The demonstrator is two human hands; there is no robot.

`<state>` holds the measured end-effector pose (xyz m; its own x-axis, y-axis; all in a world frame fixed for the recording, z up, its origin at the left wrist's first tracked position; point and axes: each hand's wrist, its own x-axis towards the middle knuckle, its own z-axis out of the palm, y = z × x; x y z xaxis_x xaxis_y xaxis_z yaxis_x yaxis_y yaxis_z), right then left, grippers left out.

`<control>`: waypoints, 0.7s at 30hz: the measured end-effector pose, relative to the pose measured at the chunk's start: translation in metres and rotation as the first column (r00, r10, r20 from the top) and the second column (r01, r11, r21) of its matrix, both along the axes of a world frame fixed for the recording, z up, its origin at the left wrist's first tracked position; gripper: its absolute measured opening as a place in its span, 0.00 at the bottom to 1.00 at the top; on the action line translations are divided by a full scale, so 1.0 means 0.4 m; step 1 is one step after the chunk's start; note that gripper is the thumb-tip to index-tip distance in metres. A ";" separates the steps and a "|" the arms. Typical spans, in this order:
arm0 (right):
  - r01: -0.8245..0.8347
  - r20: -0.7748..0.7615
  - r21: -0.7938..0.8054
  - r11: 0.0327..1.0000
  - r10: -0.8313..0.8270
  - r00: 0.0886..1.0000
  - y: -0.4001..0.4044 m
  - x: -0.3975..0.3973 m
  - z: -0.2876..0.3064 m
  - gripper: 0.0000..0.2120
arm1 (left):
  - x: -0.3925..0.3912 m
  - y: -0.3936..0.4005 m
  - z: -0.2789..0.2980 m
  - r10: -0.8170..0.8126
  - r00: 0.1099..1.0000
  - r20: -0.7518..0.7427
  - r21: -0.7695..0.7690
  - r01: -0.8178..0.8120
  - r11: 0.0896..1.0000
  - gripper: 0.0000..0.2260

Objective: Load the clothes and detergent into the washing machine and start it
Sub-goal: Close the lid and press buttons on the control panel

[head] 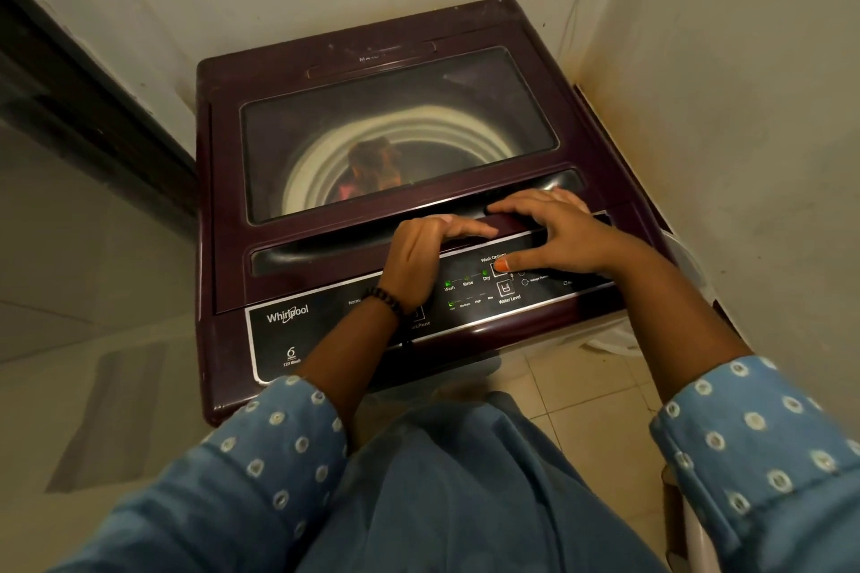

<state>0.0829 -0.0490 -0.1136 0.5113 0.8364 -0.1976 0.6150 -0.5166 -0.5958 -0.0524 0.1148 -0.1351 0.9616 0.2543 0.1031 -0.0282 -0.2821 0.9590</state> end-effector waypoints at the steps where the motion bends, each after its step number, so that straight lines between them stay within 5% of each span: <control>1: 0.002 0.006 0.003 1.000 -0.003 1.000 0.000 -0.003 0.000 0.34 | 0.000 0.001 0.000 -0.008 1.000 -0.002 0.016 0.008 1.000 0.25; 21: 0.066 0.071 0.042 0.997 -0.069 0.995 0.006 -0.015 -0.016 0.34 | 0.000 0.006 -0.015 -0.002 1.000 0.006 -0.022 0.002 1.000 0.28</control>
<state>0.0769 -0.0467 -0.1199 0.5786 0.8059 -0.1255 0.6215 -0.5353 -0.5719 -0.0524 0.1171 -0.1412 0.9614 0.2551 0.1028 -0.0341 -0.2605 0.9649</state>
